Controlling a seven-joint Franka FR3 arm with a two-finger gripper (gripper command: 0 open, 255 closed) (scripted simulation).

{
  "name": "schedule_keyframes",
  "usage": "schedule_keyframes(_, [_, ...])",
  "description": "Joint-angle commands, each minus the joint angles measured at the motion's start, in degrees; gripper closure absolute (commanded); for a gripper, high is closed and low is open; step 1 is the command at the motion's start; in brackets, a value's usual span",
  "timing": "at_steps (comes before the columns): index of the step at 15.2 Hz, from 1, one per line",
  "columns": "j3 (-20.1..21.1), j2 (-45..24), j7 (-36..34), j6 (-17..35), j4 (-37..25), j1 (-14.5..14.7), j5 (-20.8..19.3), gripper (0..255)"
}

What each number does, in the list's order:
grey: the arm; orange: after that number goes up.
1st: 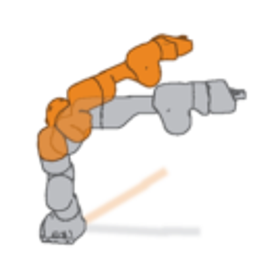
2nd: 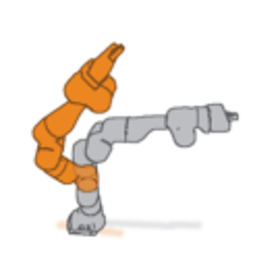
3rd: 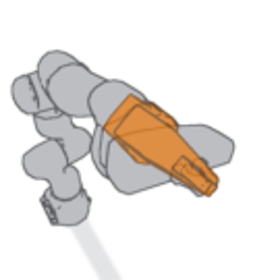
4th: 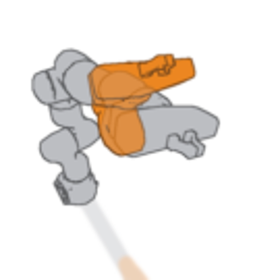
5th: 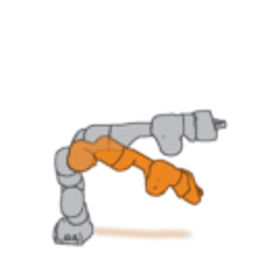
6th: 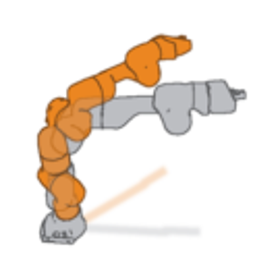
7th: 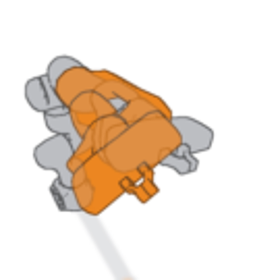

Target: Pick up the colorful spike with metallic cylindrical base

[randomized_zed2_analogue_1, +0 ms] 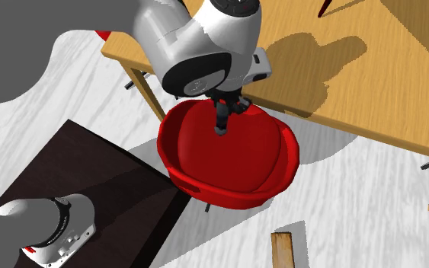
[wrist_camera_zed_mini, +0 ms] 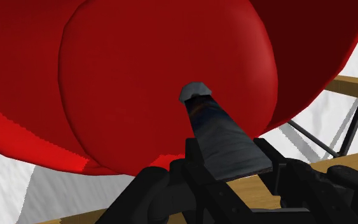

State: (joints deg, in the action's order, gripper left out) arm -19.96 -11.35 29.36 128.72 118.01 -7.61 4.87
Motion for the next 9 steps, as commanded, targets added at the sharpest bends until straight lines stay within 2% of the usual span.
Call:
schedule_keyframes(1, [-0.1,0.85,-0.3,-1.29,-0.48,0.11,-0.43,255])
schedule_keyframes(9, [-0.38,3.85,-1.29,-6.89,-3.3,0.39,-1.87,255])
